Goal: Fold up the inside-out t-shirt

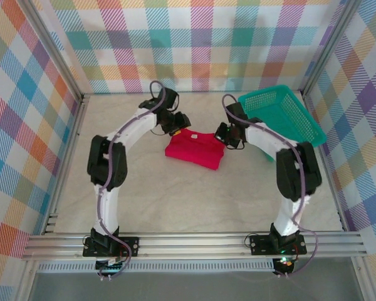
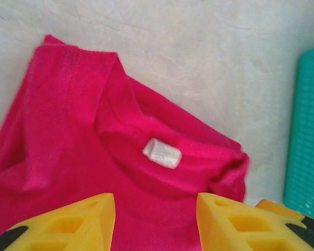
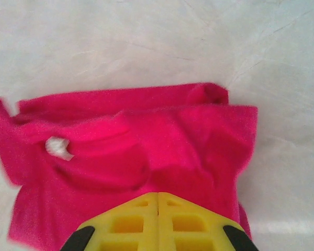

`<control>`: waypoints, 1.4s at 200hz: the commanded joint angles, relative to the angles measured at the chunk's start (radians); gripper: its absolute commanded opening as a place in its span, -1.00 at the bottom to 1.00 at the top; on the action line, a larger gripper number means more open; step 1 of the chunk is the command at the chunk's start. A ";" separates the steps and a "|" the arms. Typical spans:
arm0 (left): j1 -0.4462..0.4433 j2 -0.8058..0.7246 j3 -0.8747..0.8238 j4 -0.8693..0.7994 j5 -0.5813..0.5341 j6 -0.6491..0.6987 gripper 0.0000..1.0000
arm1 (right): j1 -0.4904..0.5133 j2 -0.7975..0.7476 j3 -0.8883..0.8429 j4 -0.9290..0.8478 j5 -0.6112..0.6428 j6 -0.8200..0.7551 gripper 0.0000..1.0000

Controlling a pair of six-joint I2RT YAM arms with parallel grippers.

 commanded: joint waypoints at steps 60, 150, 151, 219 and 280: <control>-0.025 0.054 -0.197 0.041 -0.023 0.033 -0.08 | -0.018 0.276 0.347 -0.156 0.046 0.039 -0.78; 0.018 0.096 -0.004 -0.093 -0.057 0.010 -0.08 | 0.094 0.007 -0.076 0.097 -0.045 0.173 -0.58; 0.018 0.098 -0.004 -0.093 -0.055 0.010 -0.08 | 0.096 0.010 -0.079 0.098 -0.045 0.175 -0.59; 0.097 0.096 -0.082 -0.098 -0.046 0.017 -0.12 | 0.123 0.005 -0.268 0.127 -0.034 0.192 -0.67; 0.036 -0.139 -0.202 -0.020 0.020 -0.100 -0.10 | 0.121 -0.098 -0.156 0.040 0.015 0.142 -0.55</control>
